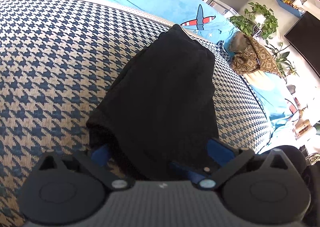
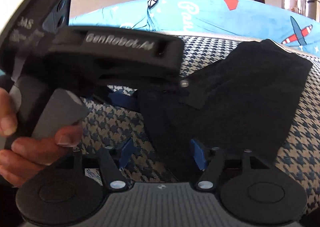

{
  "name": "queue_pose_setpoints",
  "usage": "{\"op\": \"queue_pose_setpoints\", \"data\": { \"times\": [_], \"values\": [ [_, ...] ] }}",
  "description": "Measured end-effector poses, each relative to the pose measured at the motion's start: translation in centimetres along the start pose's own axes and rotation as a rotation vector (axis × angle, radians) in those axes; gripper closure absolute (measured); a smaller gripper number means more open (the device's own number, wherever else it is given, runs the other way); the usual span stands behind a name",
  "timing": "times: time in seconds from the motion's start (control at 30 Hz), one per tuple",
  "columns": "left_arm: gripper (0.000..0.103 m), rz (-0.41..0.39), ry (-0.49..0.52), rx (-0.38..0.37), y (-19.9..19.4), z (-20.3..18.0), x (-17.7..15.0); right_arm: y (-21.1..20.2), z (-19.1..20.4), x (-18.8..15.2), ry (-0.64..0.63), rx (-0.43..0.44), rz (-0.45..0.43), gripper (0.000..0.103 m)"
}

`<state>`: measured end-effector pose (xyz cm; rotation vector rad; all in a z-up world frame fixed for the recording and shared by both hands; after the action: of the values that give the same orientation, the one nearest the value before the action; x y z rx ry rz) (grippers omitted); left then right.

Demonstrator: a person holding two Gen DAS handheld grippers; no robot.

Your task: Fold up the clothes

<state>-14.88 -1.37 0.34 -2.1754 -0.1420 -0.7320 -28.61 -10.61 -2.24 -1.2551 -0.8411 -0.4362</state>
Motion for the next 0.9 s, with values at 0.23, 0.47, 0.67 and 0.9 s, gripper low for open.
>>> {"op": "queue_pose_setpoints", "data": {
  "times": [0.23,0.47,0.67,0.9],
  "values": [
    [0.0,0.006,-0.001,-0.004,-0.6,0.3,-0.1,1.7,0.6,0.0,-0.085,-0.119,-0.036,0.042],
    [0.0,0.046,-0.017,-0.023,-0.3,0.3,-0.8,1.3,-1.6,0.5,0.038,-0.137,-0.064,0.087],
    [0.0,0.064,-0.036,-0.035,1.0,0.0,-0.6,0.3,-3.2,0.6,0.157,-0.101,-0.1,0.091],
    [0.004,0.071,-0.024,-0.053,3.2,-0.4,1.1,-0.4,-4.2,0.4,0.222,-0.067,-0.122,0.091]
  ]
}}
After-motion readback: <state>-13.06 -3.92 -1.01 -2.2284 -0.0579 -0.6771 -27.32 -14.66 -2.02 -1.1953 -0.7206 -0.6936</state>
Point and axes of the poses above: each gripper's, at about its wrist camera, not at the fingertips, and y roughly the way its jaws point, z to its left, x to its top, the point moved 3 cm from there along y, roughly the way its jaws point, and after that the axes turned 2 degrees about x, right-handed, at the moved point
